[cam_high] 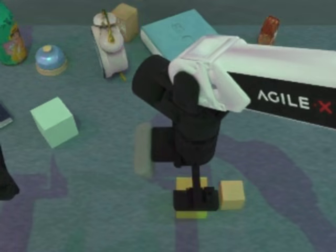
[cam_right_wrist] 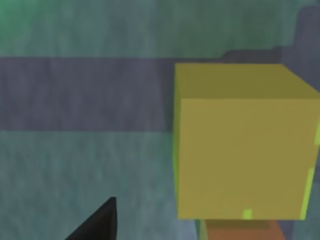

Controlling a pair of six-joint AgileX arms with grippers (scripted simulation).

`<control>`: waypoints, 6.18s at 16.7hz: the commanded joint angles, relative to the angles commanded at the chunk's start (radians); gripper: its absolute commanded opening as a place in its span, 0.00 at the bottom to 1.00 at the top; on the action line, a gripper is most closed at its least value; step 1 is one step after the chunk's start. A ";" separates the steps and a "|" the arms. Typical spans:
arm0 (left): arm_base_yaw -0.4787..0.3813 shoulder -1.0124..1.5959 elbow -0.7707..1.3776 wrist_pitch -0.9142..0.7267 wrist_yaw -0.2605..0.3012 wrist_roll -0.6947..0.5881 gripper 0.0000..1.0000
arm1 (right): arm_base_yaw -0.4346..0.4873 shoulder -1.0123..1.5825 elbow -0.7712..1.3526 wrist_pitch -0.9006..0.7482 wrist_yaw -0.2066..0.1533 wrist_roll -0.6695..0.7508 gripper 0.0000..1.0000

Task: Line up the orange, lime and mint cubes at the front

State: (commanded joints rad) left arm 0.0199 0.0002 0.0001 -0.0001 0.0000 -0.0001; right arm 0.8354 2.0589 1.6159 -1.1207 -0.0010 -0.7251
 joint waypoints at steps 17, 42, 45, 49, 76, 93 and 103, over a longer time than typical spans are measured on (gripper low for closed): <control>-0.071 1.348 1.090 -0.727 -0.002 0.502 1.00 | -0.526 -1.252 -0.949 0.682 -0.054 0.418 1.00; -0.120 2.261 1.679 -0.981 0.004 0.826 1.00 | -0.825 -2.059 -1.616 1.121 0.001 0.725 1.00; -0.121 2.296 1.622 -0.894 0.004 0.827 1.00 | -0.825 -2.059 -1.616 1.121 0.001 0.725 1.00; -0.121 2.301 1.615 -0.885 0.004 0.827 1.00 | -0.825 -2.059 -1.616 1.121 0.001 0.725 1.00; -0.110 2.248 1.690 -1.014 0.009 0.824 0.00 | -0.825 -2.059 -1.616 1.121 0.001 0.725 1.00; -0.397 1.992 1.494 -1.075 0.005 0.880 0.00 | -0.825 -2.059 -1.616 1.121 0.001 0.725 1.00; -0.658 1.796 1.256 -1.030 0.001 0.928 0.00 | -0.825 -2.059 -1.616 1.121 0.001 0.725 1.00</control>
State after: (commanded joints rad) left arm -0.6376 1.7959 1.2562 -1.0301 0.0014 0.9274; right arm 0.0100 0.0000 0.0000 0.0000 0.0000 0.0000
